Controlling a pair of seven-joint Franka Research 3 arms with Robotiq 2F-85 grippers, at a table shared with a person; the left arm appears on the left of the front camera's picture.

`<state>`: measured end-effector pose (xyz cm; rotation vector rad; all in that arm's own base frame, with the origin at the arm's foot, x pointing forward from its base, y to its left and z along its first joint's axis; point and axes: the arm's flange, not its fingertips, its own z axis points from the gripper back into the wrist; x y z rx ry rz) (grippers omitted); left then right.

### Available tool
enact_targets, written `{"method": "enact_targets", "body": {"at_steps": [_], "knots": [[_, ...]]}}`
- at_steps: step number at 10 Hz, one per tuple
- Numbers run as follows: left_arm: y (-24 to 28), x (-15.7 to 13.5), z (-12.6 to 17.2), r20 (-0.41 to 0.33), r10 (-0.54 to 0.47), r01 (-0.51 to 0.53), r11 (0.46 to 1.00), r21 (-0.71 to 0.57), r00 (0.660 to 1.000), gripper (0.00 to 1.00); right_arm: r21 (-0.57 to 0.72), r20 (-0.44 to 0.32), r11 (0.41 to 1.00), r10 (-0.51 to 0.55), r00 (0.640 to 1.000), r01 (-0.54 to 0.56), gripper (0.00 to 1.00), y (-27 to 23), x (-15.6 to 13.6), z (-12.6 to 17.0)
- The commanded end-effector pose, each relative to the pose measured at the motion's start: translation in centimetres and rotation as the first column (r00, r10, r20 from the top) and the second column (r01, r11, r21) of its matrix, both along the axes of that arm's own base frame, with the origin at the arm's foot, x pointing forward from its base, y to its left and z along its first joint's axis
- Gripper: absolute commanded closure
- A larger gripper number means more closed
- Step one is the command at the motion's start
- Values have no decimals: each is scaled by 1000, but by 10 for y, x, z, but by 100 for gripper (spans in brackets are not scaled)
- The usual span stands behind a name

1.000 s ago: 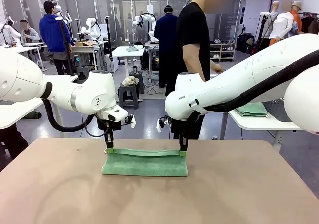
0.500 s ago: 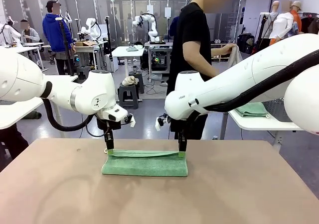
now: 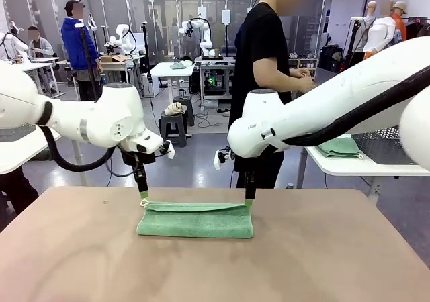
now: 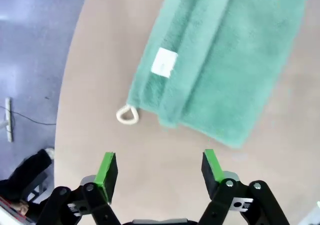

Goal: Fold the towels and place them in the basket.
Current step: When a person lays out a Towel with hook on the table, fold it in half twice.

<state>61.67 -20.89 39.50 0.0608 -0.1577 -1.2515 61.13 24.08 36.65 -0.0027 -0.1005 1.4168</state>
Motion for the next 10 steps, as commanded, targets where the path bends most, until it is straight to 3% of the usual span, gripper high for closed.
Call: {"method": "enact_targets", "body": {"at_steps": [1, 3, 5, 6, 8, 10], "knots": [[51, -53, 38, -28, -132, 130, 989, -68, 991, 15, 14, -79, 995, -97, 992, 99, 0, -37, -57, 38], [97, -79, 56, 59, -230, 236, 961, -144, 971, 15, 80, -119, 950, -292, 949, 302, 0, -60, -100, 67], [140, -86, 50, 120, -263, 288, 901, -326, 957, 15, 134, -242, 865, -444, 863, 483, 0, -66, -135, 77], [154, -81, 40, 145, -303, 336, 839, -428, 942, 15, 149, -287, 836, -476, 832, 529, 0, -64, -145, 77], [172, -67, 18, 173, -364, 386, 671, -633, 915, 15, 190, -287, 855, -421, 860, 482, 0, -60, -153, 78], [178, -54, 0, 216, -393, 408, 513, -755, 894, 15, 135, -292, 860, -440, 849, 492, 0, -68, -146, 83]]}}
